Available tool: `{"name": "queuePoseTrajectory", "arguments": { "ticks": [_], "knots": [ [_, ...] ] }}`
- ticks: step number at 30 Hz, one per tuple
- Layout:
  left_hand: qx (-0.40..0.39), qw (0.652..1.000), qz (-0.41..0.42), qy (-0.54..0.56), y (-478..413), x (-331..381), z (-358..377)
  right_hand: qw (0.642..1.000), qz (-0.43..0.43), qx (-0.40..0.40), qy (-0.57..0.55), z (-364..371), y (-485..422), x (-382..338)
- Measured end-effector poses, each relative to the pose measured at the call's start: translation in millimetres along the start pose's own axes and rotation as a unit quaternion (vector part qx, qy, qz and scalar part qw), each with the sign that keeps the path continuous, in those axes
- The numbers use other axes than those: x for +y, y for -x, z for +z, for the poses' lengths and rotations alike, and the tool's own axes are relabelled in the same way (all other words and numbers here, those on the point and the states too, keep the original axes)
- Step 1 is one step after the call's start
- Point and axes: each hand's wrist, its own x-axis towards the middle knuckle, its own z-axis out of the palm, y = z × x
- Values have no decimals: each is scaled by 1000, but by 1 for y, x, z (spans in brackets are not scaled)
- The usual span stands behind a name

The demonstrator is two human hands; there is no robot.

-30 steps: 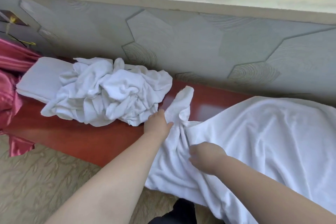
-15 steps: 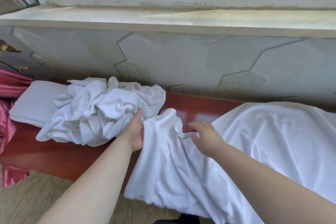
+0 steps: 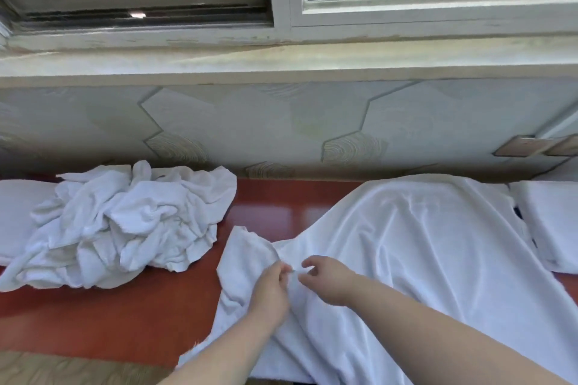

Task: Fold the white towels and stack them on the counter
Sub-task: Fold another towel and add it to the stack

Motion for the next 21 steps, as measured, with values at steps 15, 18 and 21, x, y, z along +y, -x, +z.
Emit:
{"name": "queuePoseTrajectory", "arguments": {
  "ticks": [15, 18, 21],
  "knots": [
    [138, 977, 111, -118, -4, 135, 65, 978, -30, 153, 136, -175, 23, 136],
    [109, 982, 153, 0, 8, 215, 114, 973, -31, 199, 116, -211, 32, 153],
    [40, 981, 170, 86, 14, 275, 155, 945, 3, 293, 147, -258, 39, 181]
  ]
}}
